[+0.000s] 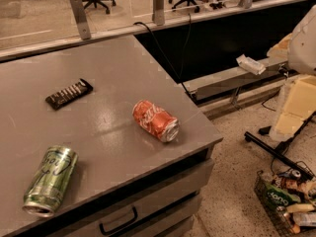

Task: Move rxbar chocolate near coke can

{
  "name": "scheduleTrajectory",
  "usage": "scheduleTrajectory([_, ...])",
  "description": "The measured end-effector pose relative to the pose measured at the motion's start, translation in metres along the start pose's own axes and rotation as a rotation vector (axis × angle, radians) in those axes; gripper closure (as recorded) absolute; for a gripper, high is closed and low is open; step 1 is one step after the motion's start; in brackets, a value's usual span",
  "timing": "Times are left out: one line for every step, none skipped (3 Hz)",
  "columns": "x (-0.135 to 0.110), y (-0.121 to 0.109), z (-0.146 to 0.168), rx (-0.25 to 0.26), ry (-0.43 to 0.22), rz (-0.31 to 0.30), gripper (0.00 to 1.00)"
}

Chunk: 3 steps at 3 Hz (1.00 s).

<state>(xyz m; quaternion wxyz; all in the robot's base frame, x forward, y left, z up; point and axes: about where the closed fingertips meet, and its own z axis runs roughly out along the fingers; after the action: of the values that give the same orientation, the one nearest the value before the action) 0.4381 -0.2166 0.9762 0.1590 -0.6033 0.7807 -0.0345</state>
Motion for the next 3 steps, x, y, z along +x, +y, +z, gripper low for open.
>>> scheduleTrajectory([0.000, 0.000, 0.000, 0.000, 0.000, 0.000, 0.00])
scheduleTrajectory([-0.006, -0.014, -0.001, 0.020, -0.023, -0.013, 0.00])
scheduleTrajectory([-0.021, -0.044, -0.003, 0.061, -0.066, -0.063, 0.00])
